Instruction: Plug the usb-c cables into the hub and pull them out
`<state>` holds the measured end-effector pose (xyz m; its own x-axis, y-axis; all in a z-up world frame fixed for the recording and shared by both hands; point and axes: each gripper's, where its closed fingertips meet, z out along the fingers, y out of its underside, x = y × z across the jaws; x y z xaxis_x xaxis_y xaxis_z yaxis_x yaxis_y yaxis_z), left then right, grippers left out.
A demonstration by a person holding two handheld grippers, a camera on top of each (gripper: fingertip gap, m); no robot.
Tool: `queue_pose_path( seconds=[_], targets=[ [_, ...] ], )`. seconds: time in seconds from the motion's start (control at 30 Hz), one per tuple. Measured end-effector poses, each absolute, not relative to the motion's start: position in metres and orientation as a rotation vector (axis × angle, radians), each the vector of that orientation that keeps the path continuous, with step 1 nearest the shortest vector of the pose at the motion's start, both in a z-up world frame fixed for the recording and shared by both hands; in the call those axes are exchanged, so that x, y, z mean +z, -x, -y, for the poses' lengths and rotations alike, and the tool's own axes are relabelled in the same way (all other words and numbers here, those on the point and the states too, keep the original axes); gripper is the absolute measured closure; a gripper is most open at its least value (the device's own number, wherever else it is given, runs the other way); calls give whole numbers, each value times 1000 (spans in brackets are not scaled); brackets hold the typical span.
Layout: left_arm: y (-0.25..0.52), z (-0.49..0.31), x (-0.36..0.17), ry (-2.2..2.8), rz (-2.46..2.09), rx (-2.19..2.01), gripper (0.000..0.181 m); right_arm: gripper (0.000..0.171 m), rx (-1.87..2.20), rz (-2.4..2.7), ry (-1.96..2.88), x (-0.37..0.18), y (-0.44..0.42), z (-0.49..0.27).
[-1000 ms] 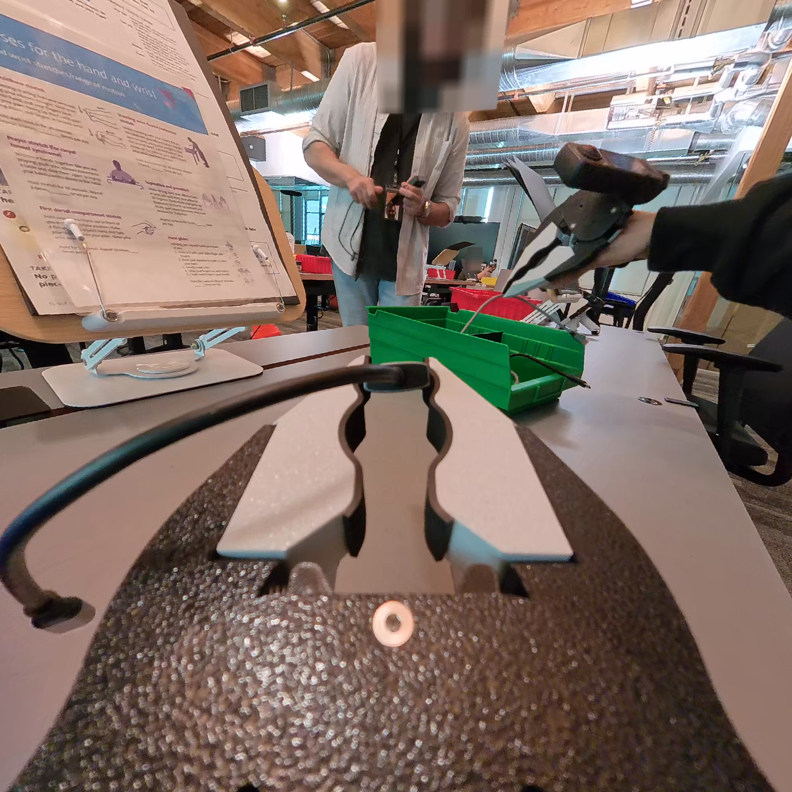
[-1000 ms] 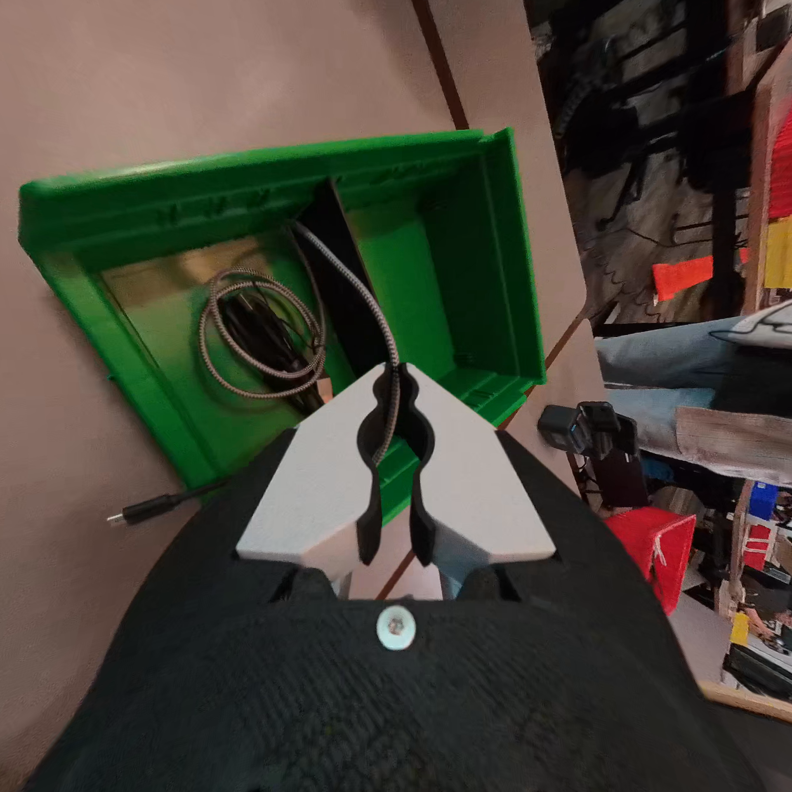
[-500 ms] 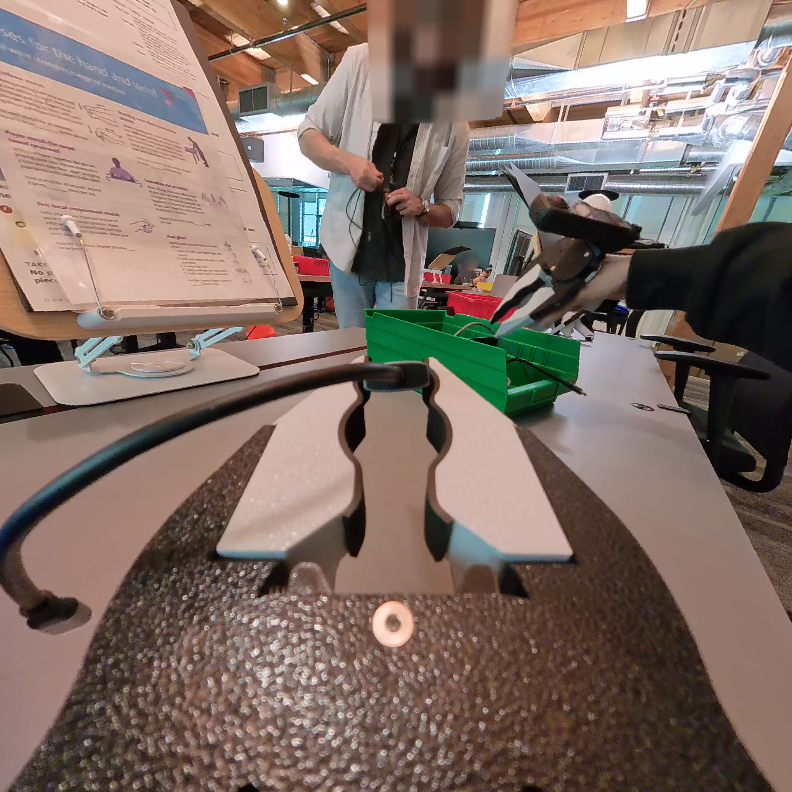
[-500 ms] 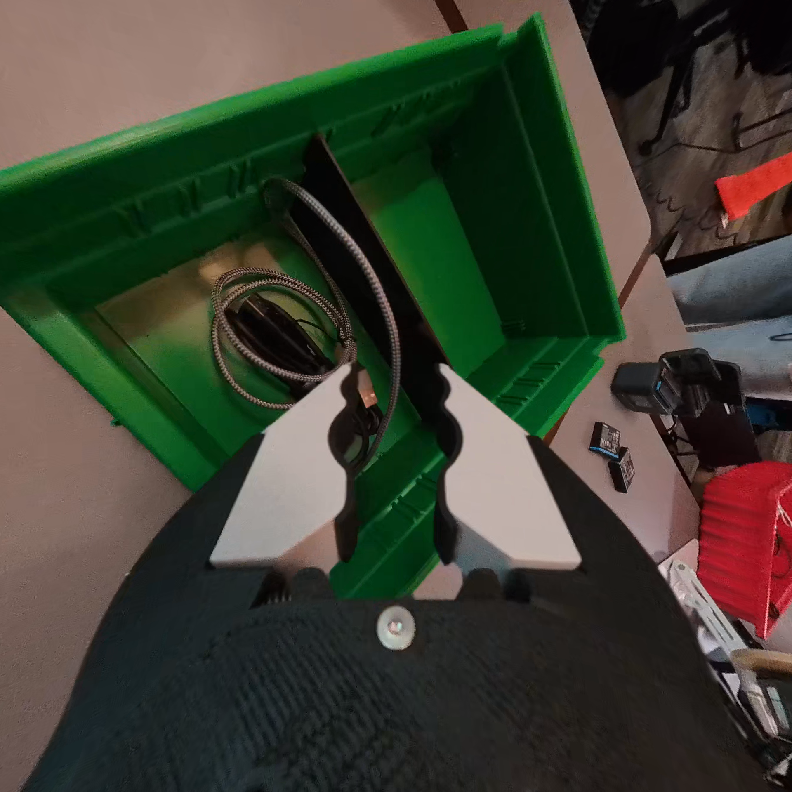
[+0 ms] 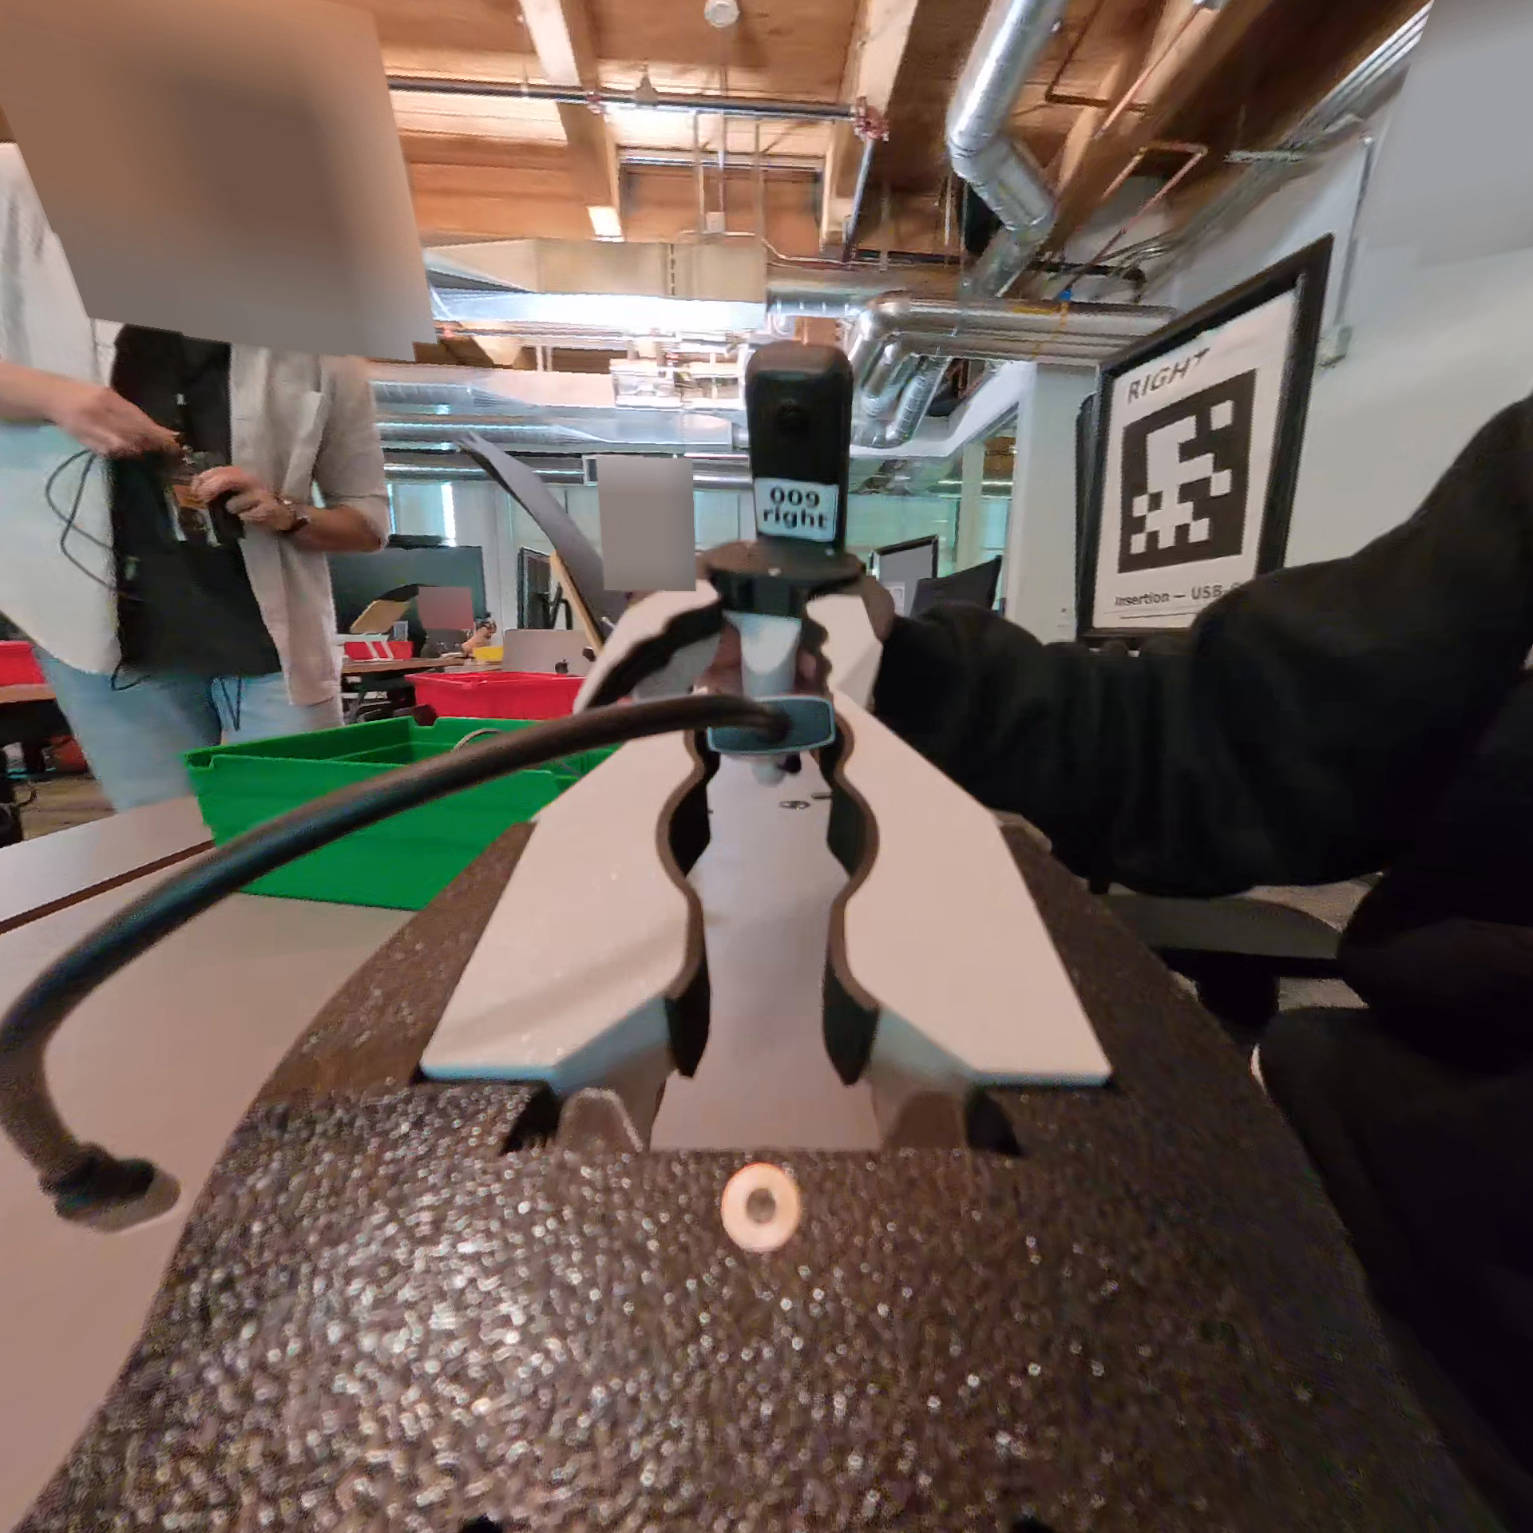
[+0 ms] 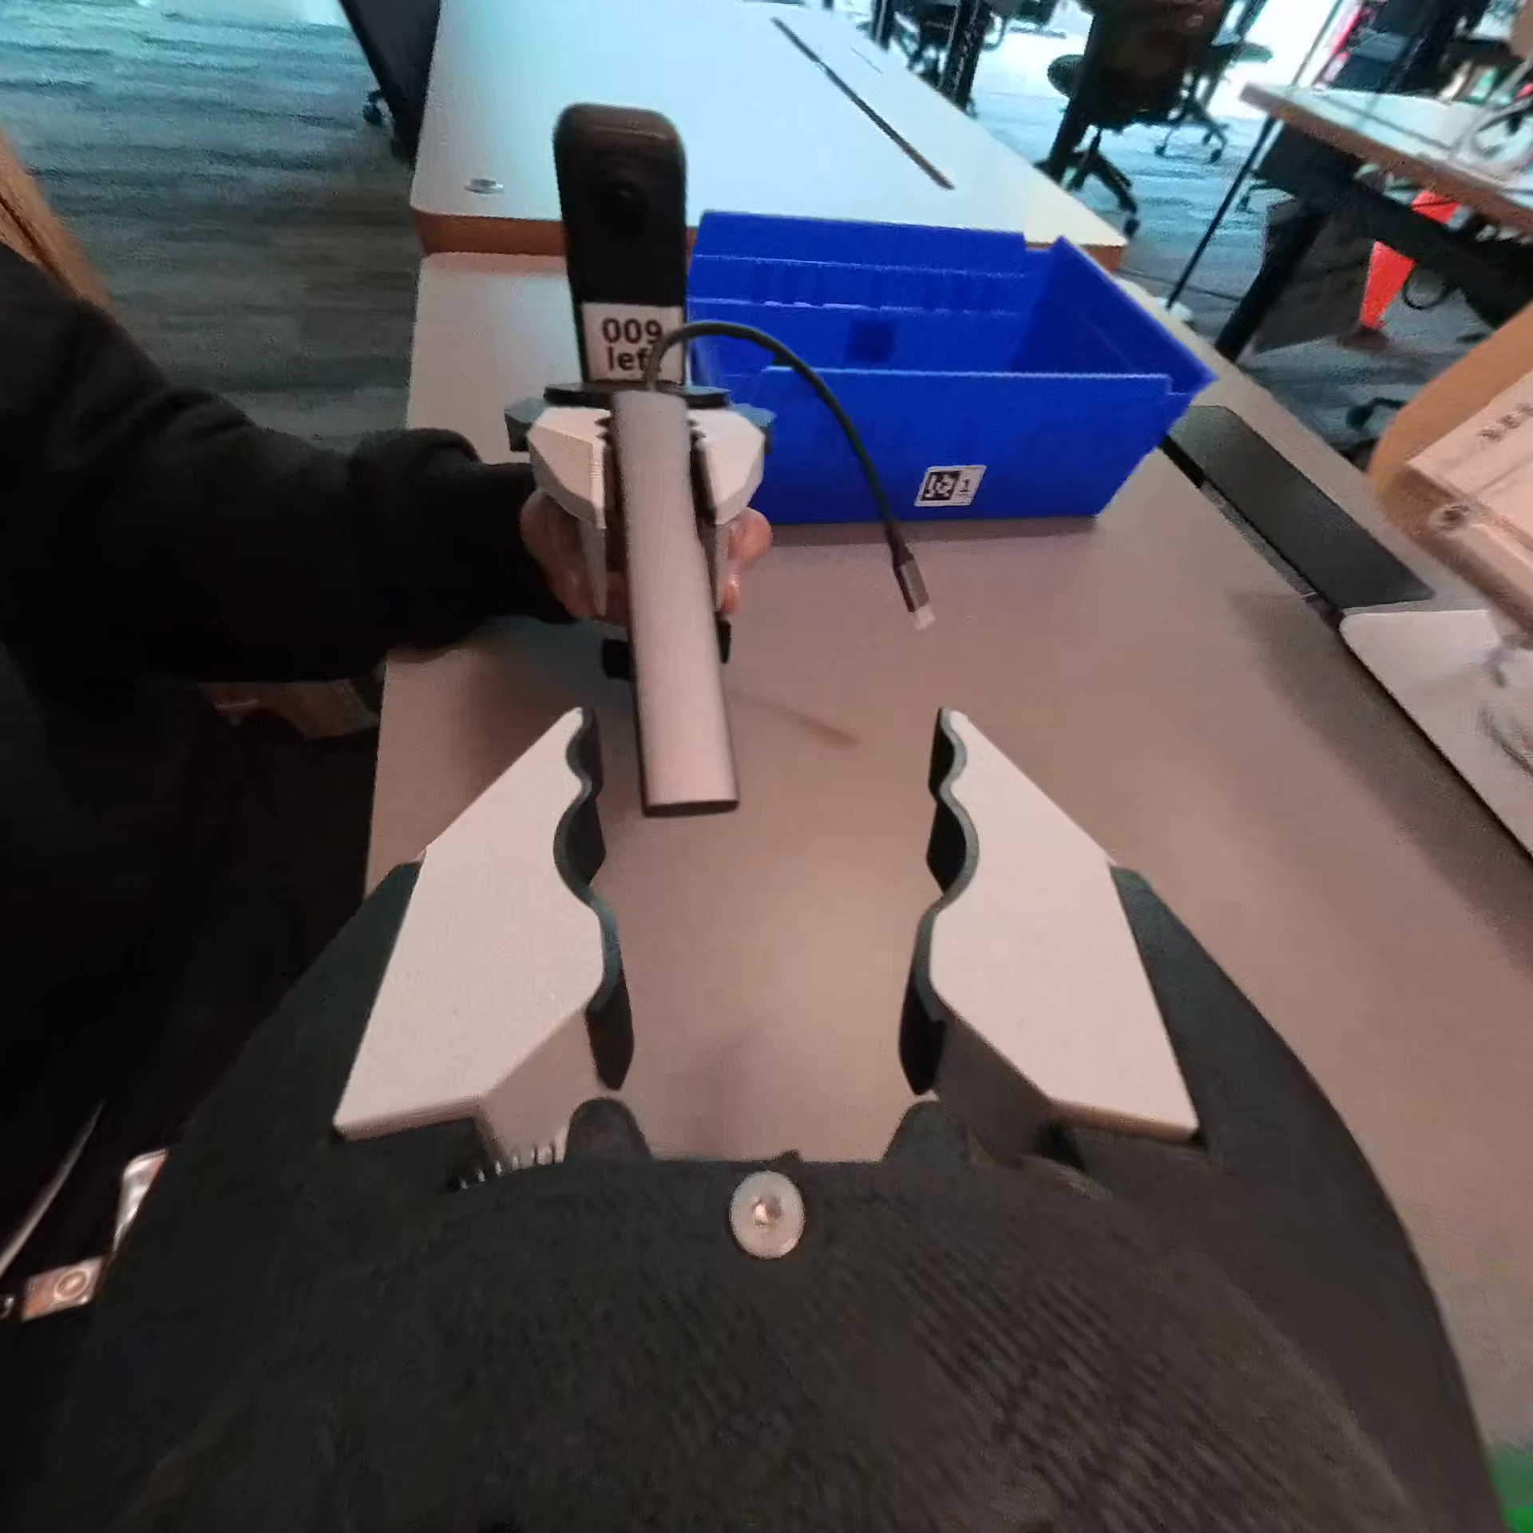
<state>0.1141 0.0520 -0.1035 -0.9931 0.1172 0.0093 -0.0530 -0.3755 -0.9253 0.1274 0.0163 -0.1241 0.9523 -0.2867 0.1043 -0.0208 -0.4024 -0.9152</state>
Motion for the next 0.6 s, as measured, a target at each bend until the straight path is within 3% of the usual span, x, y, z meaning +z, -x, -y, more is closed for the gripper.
queue_pose_path(
  seconds=[0.37, 0.6],
  targets=[
    [-112, -59, -96, 118, 1609, 2567, 160, 145, -114, -237, 1613, -111, -112, -54],
    [-119, -64, -91, 30, 1528, 2578, 158, 150, -180, -232, 1552, -107, -112, -57]
  ],
)
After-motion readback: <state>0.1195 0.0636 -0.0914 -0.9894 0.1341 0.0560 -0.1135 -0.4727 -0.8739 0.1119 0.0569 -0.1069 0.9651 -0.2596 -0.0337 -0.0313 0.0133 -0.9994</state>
